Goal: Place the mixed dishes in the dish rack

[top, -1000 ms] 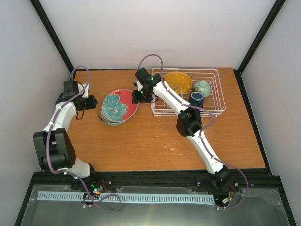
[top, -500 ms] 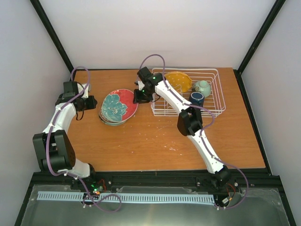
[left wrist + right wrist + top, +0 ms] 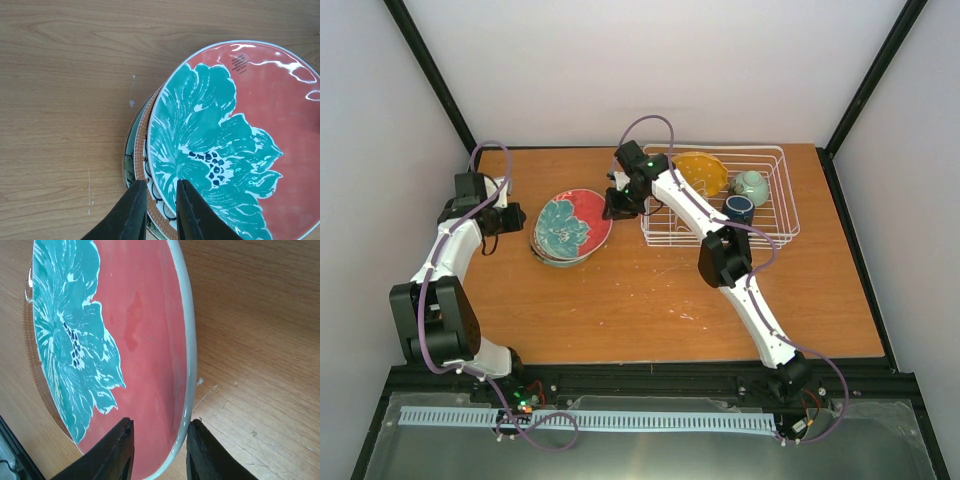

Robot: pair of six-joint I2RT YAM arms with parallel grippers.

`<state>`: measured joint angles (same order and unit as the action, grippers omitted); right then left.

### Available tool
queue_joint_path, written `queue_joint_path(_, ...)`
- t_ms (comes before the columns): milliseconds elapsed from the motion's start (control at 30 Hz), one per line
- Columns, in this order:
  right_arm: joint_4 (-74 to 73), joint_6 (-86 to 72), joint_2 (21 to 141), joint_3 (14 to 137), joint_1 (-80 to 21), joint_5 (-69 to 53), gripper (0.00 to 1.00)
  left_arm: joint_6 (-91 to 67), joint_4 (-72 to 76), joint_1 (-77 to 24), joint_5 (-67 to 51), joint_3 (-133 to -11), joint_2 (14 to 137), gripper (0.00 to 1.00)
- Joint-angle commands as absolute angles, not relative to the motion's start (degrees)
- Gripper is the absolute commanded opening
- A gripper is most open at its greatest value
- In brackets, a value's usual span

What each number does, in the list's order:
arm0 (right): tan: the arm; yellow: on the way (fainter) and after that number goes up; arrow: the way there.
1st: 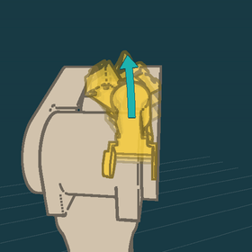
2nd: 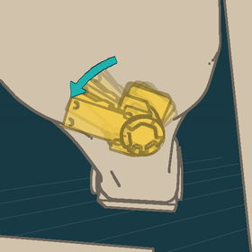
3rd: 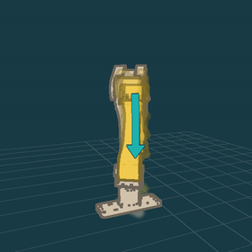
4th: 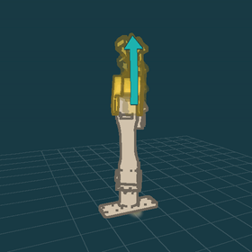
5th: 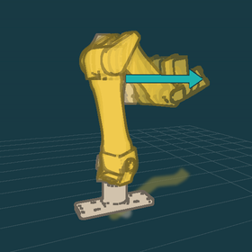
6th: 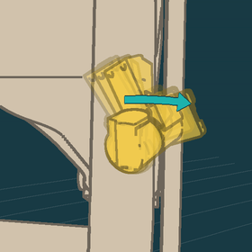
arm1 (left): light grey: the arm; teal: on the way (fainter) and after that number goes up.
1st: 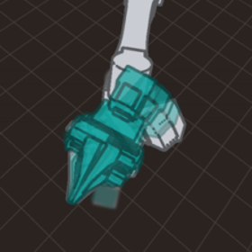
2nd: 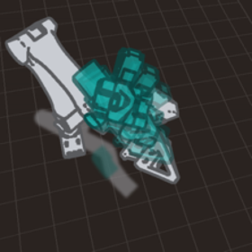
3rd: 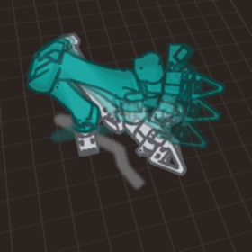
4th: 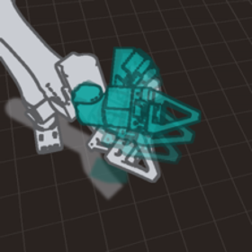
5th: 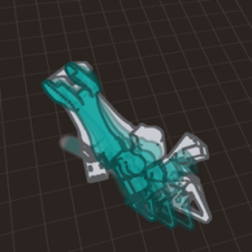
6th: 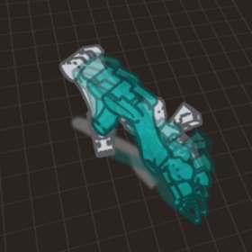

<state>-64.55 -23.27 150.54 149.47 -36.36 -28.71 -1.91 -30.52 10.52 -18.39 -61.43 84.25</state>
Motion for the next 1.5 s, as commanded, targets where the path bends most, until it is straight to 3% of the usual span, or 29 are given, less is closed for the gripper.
queue_joint_path(0, -65.27, -23.17, 155.3, 148.36, -37.09, -32.17, 0.28, -1.05, -29.44, 10.42, -18.08, -61.52, 82.9, 0.18)
queue_joint_path(267, -64.93, -23.25, 155.26, 148.36, -37.01, -33.39, 0.05, -1.02, -29.47, 10.41, -18.13, -61.36, 82.88, 0.18)
queue_joint_path(500, -64.56, -23.56, 154.48, 148.27, -36.39, -33.71, 0.03, -0.96, -29.45, 10.43, -17.92, -60.74, 83.3, 0.18)
queue_joint_path(533, -64.56, -23.48, 154.43, 148.21, -36.39, -33.82, 0.03, -1.04, -29.73, 10.41, -17.64, -60.73, 83.49, 0.19)
queue_joint_path(600, -65.04, -23.47, 154.55, 148.19, -36.39, -34.53, 0.17, -1.25, -30.31, 10.43, -16.83, -60.78, 84.12, 0.2)
queue_joint_path(700, -66.39, -22.34, 154.69, 148.18, -36.71, -34.04, 0.27, -1.49, -31.35, 10.4, -14.9, -60.74, 85.1, 0.24)
queue_joint_path(1467, -65.95, -21.14, 156.77, 147.92, -39.26, -34.5, 0.3, -2.02, -33.08, 10.43, -22.81, -62.14, 91.52, 0.24)
